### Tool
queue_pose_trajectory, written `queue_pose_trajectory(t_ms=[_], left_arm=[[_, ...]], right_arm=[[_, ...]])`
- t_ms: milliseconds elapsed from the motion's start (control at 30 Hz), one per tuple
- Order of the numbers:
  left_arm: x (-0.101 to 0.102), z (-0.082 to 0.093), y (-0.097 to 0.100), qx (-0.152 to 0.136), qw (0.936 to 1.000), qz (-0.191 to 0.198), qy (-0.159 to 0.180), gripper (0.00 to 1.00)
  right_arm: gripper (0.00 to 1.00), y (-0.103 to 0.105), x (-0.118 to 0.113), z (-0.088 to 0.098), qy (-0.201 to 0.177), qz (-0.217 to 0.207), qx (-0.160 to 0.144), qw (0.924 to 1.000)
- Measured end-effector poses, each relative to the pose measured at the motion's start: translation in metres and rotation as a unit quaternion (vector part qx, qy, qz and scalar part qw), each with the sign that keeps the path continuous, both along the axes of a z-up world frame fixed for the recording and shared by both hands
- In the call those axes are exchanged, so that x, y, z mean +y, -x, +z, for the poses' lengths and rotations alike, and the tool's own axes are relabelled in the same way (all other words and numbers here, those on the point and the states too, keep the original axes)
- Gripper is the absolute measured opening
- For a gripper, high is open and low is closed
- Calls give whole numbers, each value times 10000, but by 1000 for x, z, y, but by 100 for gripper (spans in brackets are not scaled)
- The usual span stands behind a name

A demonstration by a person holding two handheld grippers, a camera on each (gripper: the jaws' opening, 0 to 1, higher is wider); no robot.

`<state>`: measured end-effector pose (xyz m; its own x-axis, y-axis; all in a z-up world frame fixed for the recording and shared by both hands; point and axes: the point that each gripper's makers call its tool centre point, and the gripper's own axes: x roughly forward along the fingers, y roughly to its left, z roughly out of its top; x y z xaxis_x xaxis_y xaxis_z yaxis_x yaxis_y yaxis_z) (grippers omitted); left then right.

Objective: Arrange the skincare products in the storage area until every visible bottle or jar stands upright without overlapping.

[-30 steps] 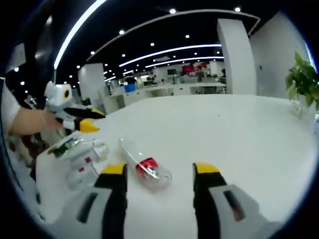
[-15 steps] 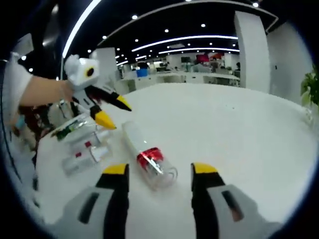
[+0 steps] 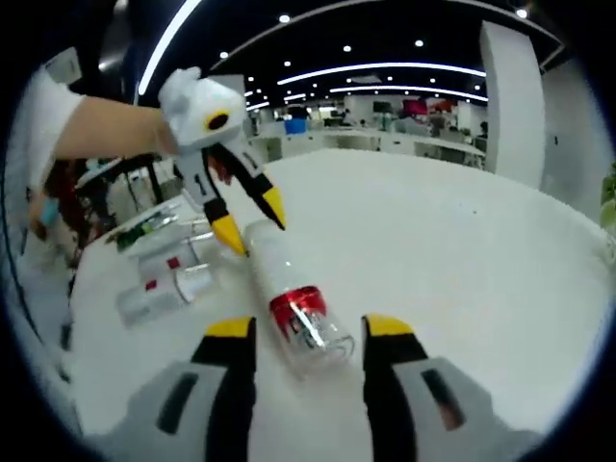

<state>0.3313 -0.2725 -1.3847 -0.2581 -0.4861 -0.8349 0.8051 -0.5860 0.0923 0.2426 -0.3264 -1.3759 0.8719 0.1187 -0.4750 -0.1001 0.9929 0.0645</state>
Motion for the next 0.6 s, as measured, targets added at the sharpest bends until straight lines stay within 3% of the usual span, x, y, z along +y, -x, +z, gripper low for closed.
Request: queue_pose_trajectory(t_ms=[100,333,433,600], left_arm=[[2,-1,3,1,10000,-14,-20,31],[14,-3,16,28,9995,-235,-227,30],[20,-7,25,-233,9977,-525,-359,29],[18,-8,34,-250,9970,-608,-420,29]], right_arm=[[35,0,-3,-4,161,51,117,9998],[34,15,8,-6,-34,251,176,9995],[34,23,12,-7,-27,288,206,9994],[33,35,17,-9,101,370,318,9988]])
